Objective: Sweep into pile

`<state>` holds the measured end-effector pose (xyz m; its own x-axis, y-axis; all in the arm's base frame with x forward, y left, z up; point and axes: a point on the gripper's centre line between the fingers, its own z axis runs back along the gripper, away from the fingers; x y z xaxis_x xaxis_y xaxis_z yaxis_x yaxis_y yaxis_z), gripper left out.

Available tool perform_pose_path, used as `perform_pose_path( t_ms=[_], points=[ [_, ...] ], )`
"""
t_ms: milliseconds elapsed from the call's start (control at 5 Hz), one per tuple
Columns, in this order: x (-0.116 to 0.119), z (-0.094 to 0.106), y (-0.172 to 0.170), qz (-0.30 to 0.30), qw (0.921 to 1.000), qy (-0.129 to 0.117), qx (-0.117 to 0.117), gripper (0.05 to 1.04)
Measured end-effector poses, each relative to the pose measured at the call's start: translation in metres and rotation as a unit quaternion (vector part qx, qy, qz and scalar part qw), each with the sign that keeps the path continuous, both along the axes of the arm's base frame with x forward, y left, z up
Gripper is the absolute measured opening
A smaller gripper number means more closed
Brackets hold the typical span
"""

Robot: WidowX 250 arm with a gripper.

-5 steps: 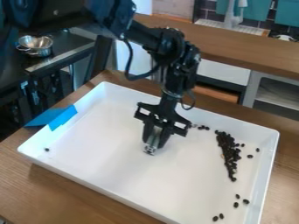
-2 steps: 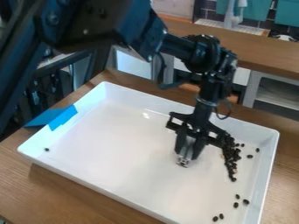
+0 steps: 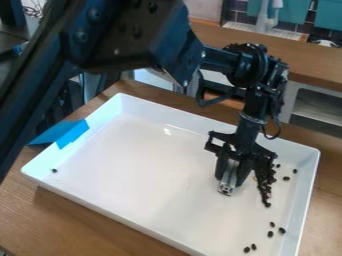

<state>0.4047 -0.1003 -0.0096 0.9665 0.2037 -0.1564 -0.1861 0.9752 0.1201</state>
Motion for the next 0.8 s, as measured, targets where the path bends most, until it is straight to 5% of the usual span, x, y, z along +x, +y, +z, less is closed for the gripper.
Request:
perform_pose_path(
  t_ms=[400, 800],
  points=[
    [-0.002, 0.002, -0.042, -0.025, 0.9991, 0.010, -0.031, 0.382],
    [-0.018, 0.018, -0.032, -0.026, 0.9978, 0.016, -0.059, 0.382]
  ],
)
